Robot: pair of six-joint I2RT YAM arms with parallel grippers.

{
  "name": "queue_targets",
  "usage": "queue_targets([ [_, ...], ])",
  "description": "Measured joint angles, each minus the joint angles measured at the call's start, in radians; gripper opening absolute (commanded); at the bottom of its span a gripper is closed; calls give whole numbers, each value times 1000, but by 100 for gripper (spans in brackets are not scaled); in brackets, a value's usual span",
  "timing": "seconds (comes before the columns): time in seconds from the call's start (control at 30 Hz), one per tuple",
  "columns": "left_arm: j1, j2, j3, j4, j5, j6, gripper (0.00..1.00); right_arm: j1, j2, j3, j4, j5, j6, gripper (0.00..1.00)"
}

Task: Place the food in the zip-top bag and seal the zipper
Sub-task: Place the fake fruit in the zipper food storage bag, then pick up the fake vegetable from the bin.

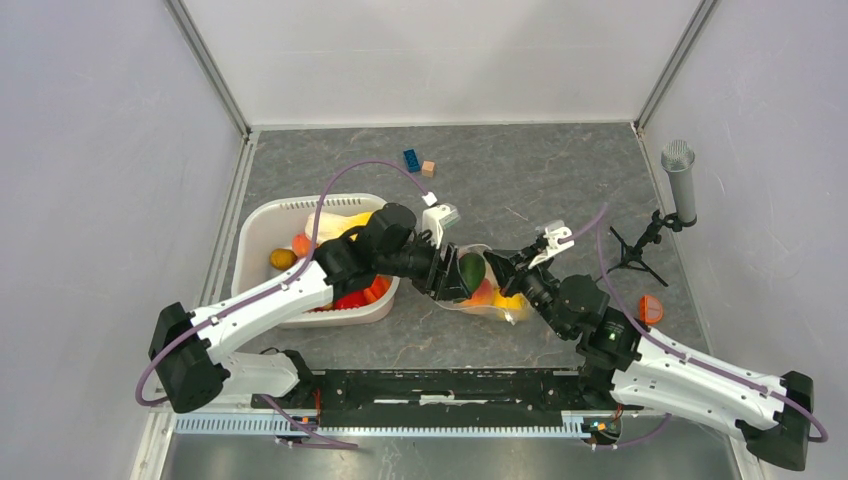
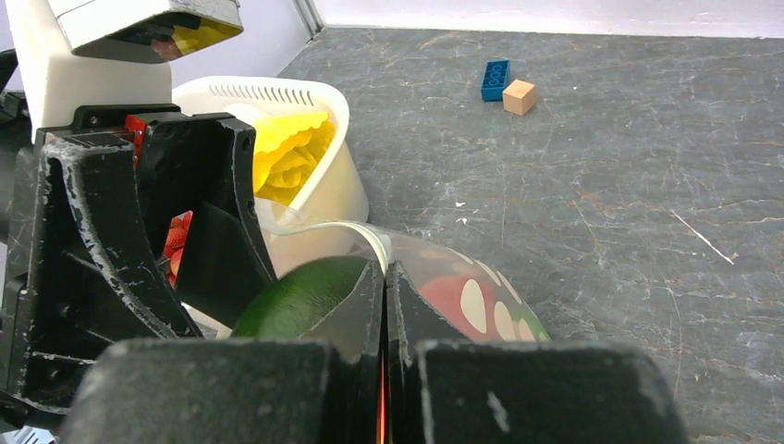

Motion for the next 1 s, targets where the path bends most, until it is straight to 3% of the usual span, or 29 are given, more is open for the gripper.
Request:
queue_targets([
  [0.1,0,0,0,12,6,0,77,0,-10,0,0,5,0,0],
  [0.4,-5,-10,0,50,33,0,85,0,-71,-18,1,63,25,2],
  [0.6,-6,-163,-13,51,-39,12,88,0,-122,-35,-45,226,117,1],
  [0.8,-6,-367,-75,56,-237,33,95,0,-219,-54,-107,456,223,2],
  [1.0,-6,-477,-167,-1,-549,29,100,0,-175,-45,-206,515,266,1],
])
